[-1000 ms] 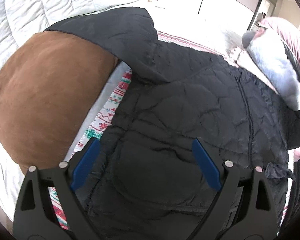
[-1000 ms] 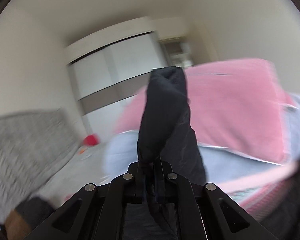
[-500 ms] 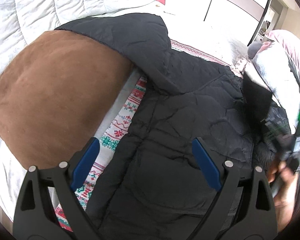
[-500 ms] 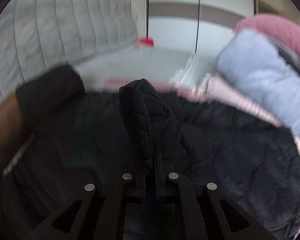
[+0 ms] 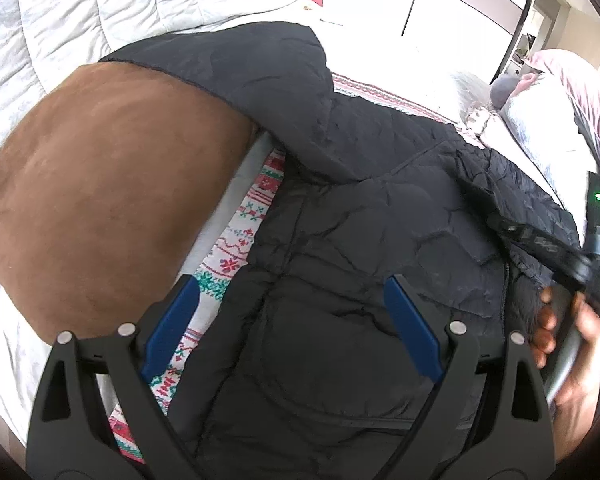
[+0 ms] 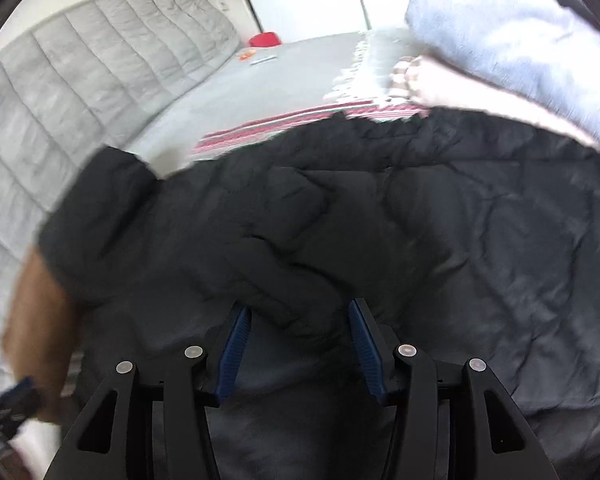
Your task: Fold large clothes
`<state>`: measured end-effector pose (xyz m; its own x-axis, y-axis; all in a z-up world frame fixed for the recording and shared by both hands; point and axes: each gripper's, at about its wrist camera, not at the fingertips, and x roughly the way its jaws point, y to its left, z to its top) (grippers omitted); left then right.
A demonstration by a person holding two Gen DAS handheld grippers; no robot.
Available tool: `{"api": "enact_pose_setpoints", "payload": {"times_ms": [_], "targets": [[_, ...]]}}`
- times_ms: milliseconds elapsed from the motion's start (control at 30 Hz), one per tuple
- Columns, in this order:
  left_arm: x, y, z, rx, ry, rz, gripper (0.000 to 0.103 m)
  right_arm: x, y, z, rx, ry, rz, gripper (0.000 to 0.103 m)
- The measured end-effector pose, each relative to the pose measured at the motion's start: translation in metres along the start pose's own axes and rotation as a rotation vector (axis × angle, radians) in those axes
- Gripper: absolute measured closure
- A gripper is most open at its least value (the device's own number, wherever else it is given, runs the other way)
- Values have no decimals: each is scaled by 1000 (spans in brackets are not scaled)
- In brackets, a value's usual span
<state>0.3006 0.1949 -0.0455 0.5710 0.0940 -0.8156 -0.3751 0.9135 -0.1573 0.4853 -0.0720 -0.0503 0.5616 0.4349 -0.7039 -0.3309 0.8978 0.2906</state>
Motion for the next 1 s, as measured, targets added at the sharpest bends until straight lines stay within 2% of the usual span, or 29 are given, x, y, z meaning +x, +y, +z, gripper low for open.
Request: {"api": "enact_pose_setpoints", "payload": {"times_ms": [67, 100, 133, 167, 200, 233, 300, 367, 467, 533, 633, 700, 833, 900, 1000], "targets": [[0, 3, 1, -17, -1, -11, 10, -24, -6, -4, 48, -69, 141, 43], [-1, 3, 1, -22, -4, -17, 10, -33, -13, -5, 88, -103, 189, 33], [-2, 3, 2, -21, -10, -19, 10, -38, -18, -6, 113, -127, 196, 32], [-3, 2, 1, -17, -13, -18, 10, -38, -22, -6, 119, -135, 160, 32], [-4, 1, 1, -12, -19, -15, 10, -32, -23, -6, 103, -111, 86, 32], [-4, 0, 1, -7, -23, -12, 10, -20, -24, -7, 81, -71, 13, 32], [-5, 1, 2, -8, -27, -11, 10, 11, -28, -12, 57, 42, -67, 32], [-5, 4, 3, -19, -33, -9, 10, 27, -28, -18, 15, 64, -123, 32], [-4, 13, 6, -48, -44, 10, 10, 21, -13, -20, -24, 60, -163, 32], [-2, 20, 8, -72, -45, 19, 10, 3, -9, -21, -7, 44, -118, 32], [-2, 28, 10, -98, -47, 20, 10, -51, -6, -27, 17, -31, -12, 32], [-3, 35, 13, -113, -44, 17, 10, -95, -11, -48, 47, -29, 28, 32], [-12, 62, 29, -210, -71, -20, 10, -150, -22, -98, -23, 11, 23, 25], [-18, 77, 39, -255, -102, -25, 10, -169, -33, -110, -32, -19, -20, 23], [-21, 101, 63, -315, -136, 18, 10, -177, -54, -106, 15, -62, -69, 23]]}}
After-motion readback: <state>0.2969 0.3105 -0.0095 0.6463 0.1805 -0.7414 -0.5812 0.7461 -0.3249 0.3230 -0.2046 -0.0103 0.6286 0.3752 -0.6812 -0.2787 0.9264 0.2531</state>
